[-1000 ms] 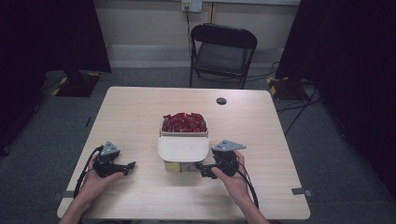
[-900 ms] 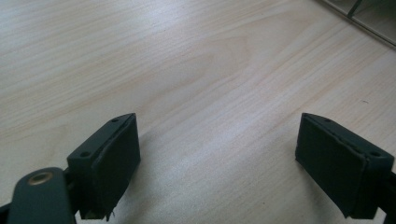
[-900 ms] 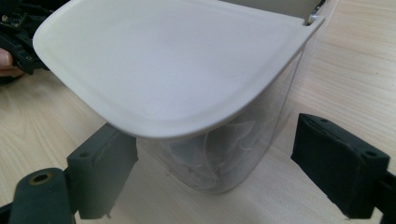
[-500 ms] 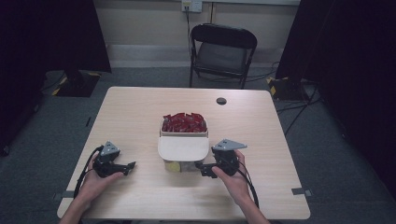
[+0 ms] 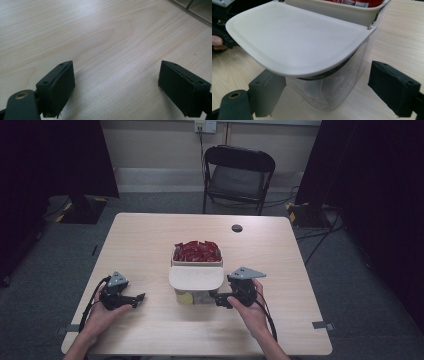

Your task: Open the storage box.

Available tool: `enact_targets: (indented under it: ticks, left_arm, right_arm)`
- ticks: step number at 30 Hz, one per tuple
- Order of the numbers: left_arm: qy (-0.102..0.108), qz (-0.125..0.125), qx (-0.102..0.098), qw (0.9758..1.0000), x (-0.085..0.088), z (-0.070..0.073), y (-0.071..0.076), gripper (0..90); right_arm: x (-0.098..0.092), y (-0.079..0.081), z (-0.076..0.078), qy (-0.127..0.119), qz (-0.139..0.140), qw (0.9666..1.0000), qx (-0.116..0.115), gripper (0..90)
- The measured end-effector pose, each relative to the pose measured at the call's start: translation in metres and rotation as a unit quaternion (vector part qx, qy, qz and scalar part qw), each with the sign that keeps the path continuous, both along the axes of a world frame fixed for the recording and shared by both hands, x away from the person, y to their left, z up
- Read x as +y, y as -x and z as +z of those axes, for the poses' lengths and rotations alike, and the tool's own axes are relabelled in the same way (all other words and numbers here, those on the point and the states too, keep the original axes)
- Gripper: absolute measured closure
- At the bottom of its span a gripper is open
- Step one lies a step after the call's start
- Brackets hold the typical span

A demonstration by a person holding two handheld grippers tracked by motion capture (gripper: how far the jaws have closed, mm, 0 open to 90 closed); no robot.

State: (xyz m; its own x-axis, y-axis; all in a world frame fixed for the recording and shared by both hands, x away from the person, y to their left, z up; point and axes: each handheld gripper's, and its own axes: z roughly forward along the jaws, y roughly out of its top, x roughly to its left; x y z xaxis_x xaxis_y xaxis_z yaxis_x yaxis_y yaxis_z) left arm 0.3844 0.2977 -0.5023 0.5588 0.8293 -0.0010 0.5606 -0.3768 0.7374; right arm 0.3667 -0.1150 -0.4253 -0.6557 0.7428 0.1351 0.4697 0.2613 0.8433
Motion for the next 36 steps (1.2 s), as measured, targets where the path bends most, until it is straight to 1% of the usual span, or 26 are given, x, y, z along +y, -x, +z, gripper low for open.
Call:
enact_targets:
  ticks: [9, 28, 36]
  left_arm:
    - [0.000, 0.000, 0.000, 1.0000, 0.000, 0.000, 0.000, 13.4]
    - [0.000, 0.000, 0.000, 1.0000, 0.000, 0.000, 0.000, 13.4]
    - [0.000, 0.000, 0.000, 1.0000, 0.000, 0.000, 0.000, 13.4]
  right_arm:
    - [0.001, -0.002, 0.006, -0.004, 0.005, 1.0000, -0.004, 13.9]
    - [0.001, -0.009, 0.010, -0.008, 0.001, 1.0000, -0.005, 13.9]
    - [0.000, -0.012, 0.016, -0.012, 0.001, 0.9999, -0.010, 13.8]
